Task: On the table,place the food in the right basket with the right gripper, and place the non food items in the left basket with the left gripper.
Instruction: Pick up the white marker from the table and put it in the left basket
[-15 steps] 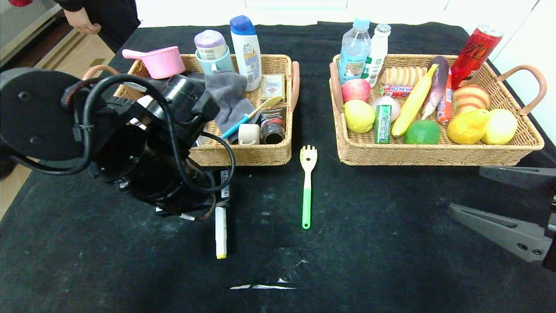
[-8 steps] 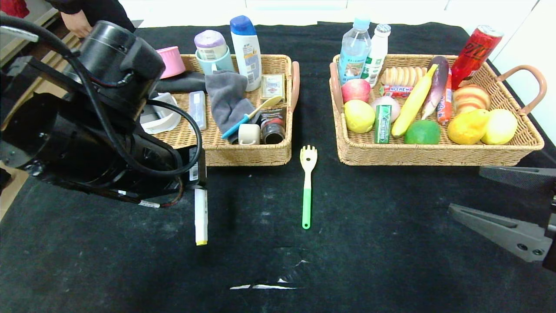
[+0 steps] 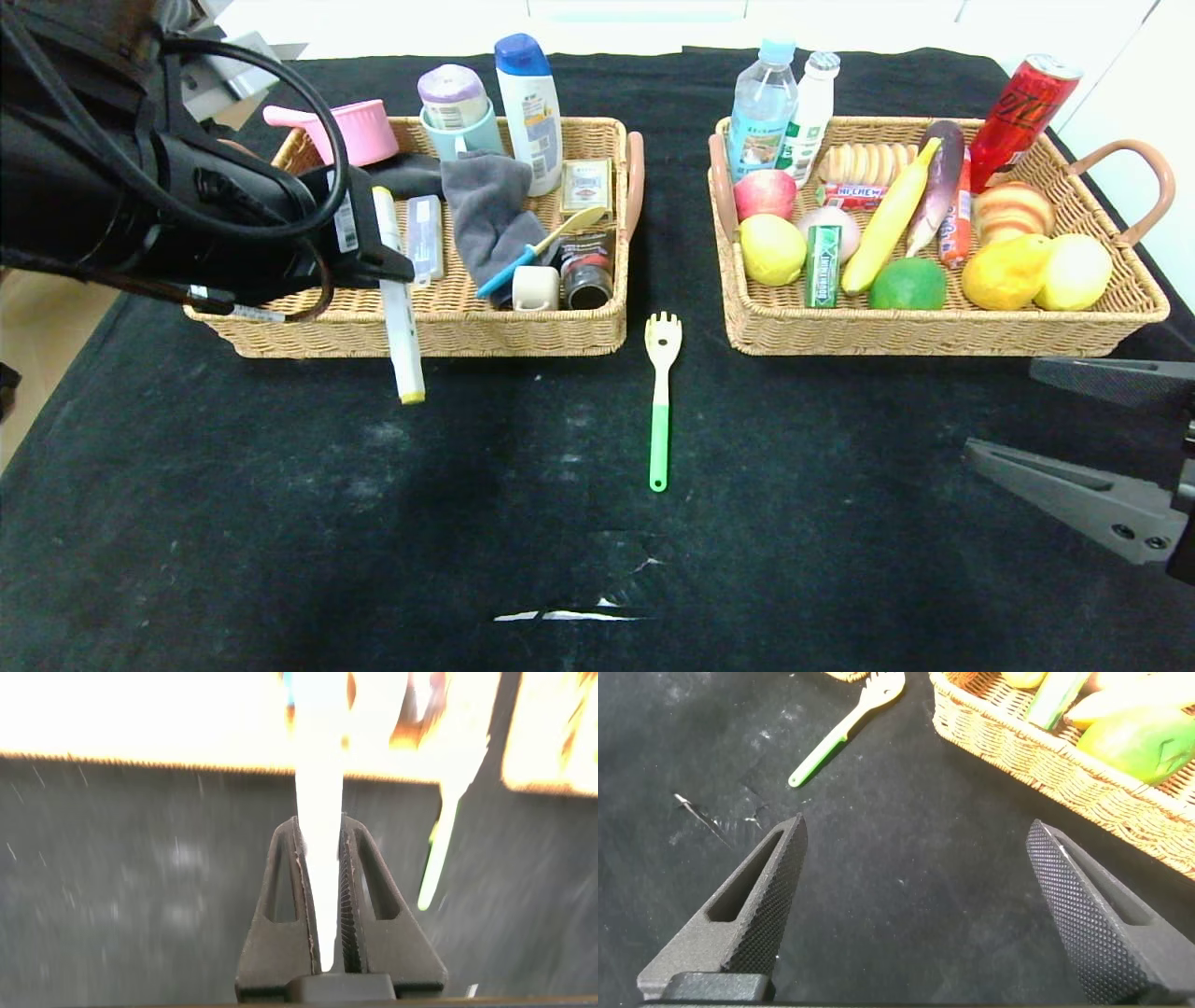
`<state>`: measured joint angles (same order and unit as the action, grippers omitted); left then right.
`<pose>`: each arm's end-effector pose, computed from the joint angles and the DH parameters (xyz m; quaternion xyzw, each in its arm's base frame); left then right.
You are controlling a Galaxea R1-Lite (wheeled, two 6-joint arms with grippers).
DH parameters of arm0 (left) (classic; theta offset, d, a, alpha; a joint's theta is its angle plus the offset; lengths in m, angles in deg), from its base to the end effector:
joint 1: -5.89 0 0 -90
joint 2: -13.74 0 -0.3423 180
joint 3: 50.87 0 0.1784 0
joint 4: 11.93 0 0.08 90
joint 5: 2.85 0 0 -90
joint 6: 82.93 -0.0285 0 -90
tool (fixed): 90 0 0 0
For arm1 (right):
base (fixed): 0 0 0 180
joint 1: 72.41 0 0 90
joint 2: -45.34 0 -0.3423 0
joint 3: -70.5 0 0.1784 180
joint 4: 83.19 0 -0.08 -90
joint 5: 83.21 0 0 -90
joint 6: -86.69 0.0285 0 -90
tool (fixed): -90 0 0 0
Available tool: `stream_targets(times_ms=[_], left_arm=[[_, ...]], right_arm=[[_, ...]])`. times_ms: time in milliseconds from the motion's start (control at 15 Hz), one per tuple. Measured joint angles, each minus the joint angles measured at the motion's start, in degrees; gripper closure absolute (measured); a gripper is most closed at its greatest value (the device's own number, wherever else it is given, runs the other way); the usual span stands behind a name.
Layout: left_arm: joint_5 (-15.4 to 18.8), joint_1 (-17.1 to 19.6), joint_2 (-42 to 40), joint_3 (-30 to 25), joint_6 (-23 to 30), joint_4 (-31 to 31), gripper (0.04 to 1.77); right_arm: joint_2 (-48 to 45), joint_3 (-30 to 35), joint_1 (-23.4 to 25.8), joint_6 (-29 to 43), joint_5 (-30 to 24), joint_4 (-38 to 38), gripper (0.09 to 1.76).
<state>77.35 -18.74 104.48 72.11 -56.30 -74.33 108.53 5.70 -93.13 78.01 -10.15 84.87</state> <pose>0.2282 -0.0993 0.3831 -0.1456 0.2705 -0.0640 0.9495 0.1182 0.0536 0.2913 -0.0743 0.0654 0.3273 0.9397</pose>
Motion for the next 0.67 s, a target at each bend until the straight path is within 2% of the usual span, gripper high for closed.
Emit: stream_targets(times_ms=[133,333,667], left_arm=[[0.02,2.58,2.26,3.64,-0.04,2.26,1.57],[0.10,5.57,5.81,6.12,0.02,12.18,1.57],[0.10,7.14,10.47,8.47,-0.17,21.60,1.57]], right_arm=[[0.00,0.02,0.00,0.00,0.02,0.00,0.14],[0.02,0.05,-0.05,-0.02,0.02,0.00,0.14],[0.02,0.05,0.02,-0.02,0.00,-0.01,0.14]])
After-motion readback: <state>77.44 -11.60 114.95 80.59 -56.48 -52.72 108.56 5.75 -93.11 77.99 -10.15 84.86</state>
